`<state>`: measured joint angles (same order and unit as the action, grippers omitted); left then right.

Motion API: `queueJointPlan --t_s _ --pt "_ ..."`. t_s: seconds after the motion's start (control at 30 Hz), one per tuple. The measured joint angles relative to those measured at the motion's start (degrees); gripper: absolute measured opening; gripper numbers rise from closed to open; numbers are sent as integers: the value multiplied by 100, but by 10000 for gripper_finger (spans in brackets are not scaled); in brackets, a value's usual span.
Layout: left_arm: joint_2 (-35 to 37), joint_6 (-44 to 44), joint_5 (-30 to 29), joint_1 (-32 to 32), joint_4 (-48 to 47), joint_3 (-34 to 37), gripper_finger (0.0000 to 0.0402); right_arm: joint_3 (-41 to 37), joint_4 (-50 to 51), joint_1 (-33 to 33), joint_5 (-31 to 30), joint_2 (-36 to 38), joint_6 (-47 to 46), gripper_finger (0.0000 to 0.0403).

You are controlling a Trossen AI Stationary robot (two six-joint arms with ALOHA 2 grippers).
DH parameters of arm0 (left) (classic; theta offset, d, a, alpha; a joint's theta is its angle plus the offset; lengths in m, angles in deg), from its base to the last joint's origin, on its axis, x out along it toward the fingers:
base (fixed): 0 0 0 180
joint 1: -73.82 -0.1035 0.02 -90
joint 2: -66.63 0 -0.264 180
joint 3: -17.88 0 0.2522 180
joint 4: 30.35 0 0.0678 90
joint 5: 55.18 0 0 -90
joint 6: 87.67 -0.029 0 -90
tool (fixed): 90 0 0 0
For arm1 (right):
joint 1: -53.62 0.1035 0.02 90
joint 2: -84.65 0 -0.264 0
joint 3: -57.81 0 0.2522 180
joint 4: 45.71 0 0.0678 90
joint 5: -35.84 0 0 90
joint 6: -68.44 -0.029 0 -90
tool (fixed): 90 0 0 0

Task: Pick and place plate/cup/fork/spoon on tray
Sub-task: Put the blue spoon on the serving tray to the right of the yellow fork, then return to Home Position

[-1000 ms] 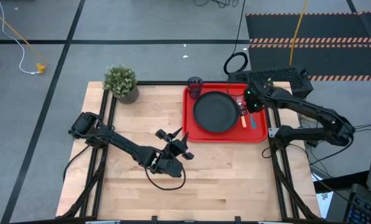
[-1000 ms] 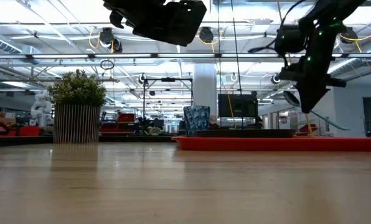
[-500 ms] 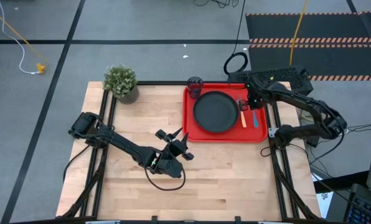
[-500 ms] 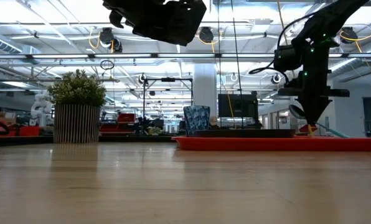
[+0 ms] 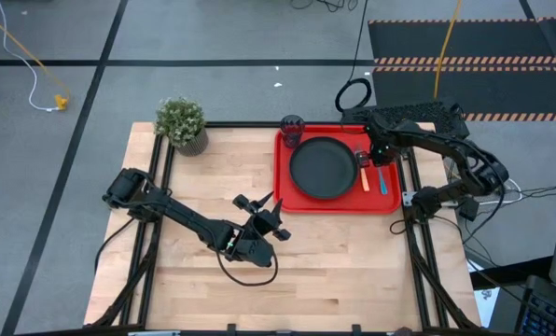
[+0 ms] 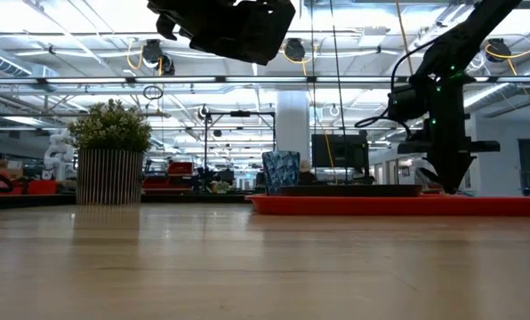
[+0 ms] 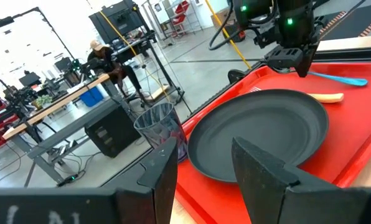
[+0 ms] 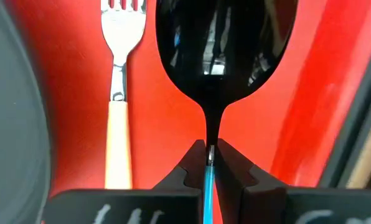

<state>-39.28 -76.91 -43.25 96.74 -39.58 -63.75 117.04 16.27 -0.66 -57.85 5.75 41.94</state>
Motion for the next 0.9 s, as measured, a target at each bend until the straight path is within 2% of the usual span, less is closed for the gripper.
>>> queueJointPlan --t_s 0.5,0.9 --pt "0 -1 3 0 0 0 154 2 -434 -162 93 -257 177 6" --pt "0 -2 7 0 0 0 154 0 -642 -162 -228 -257 174 49"
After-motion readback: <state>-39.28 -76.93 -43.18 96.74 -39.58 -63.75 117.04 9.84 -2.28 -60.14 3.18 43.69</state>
